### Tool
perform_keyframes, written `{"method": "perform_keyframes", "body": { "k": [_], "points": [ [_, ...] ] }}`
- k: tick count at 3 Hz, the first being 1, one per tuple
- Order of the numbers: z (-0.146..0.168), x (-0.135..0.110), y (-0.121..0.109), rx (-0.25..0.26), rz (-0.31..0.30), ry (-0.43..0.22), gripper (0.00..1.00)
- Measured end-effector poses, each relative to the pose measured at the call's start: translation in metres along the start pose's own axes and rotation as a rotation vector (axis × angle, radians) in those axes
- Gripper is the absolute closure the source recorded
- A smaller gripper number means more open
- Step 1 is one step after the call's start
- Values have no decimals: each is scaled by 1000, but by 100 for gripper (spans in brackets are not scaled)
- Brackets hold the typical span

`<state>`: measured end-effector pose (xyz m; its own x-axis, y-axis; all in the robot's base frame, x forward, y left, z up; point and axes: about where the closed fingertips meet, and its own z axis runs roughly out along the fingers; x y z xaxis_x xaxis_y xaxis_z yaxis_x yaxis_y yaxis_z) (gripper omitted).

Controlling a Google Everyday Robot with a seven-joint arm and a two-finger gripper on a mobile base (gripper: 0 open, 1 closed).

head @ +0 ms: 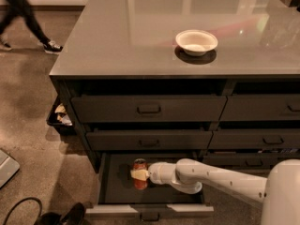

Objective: Place coke can into bottom drawer

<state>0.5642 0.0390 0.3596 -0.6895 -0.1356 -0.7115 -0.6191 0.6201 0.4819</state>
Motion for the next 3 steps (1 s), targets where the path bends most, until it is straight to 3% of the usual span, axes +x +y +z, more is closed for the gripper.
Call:
{"method": "perform_keyframes", "body": {
  "k": [1, 2, 3],
  "points": [
    [0, 0, 1, -4, 0, 0, 100],
    [15, -1, 6, -34, -93, 42, 100],
    [43, 10, -10, -70, -184, 116, 100]
  ]
}}
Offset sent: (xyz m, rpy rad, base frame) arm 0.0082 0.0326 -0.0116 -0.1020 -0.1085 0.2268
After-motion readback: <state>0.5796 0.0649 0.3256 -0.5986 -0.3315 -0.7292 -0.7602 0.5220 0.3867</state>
